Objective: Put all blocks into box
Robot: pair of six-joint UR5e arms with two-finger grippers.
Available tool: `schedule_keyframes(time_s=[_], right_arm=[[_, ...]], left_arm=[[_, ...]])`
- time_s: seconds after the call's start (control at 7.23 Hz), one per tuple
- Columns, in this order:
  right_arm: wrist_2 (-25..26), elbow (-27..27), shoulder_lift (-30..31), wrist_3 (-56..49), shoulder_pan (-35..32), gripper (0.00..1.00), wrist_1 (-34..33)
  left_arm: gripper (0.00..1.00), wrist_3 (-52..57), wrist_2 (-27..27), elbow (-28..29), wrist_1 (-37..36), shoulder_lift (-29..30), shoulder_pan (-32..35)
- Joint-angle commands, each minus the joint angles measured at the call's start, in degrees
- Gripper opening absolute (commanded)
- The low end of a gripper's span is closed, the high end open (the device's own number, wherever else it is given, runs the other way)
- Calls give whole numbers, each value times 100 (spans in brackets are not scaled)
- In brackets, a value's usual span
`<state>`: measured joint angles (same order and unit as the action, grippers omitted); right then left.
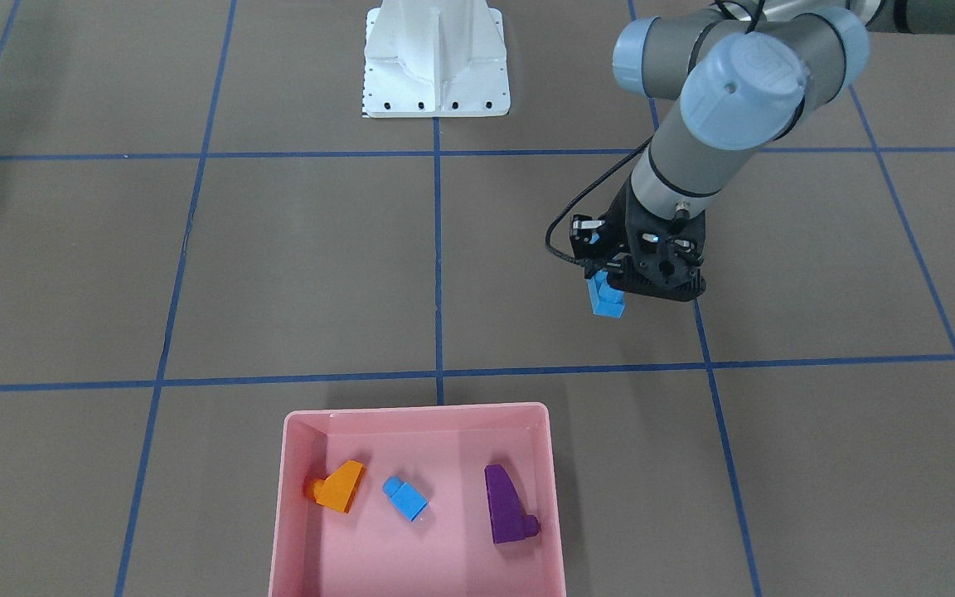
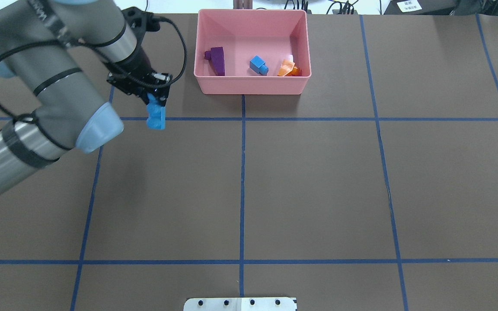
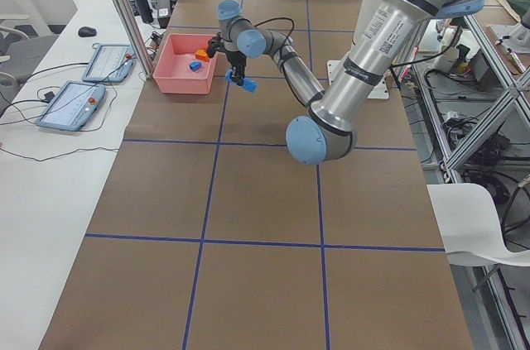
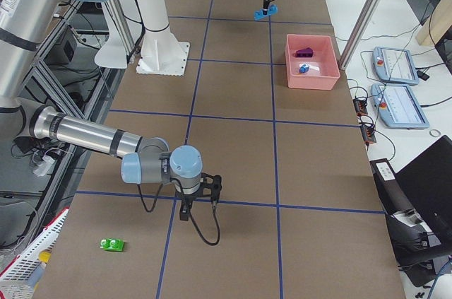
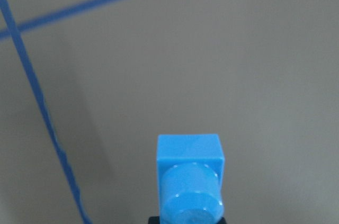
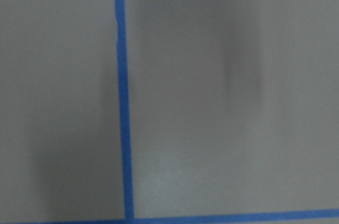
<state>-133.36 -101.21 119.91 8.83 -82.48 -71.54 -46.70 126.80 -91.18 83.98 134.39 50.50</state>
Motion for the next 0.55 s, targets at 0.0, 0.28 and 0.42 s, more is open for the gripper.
schedule_keyframes(time_s=[0.0, 0.28, 0.42], right_arm=[[38, 423, 611, -179, -67, 100, 673], [38, 1458, 744, -189, -75, 100, 1761], [21, 1603, 840, -188, -84, 100, 1862]], left_arm=[[0, -880, -15, 1850, 1077, 1305, 275], [0, -1787, -329, 3407, 2540, 2017, 346], [0, -1938, -723, 3684, 2579, 2291, 346]])
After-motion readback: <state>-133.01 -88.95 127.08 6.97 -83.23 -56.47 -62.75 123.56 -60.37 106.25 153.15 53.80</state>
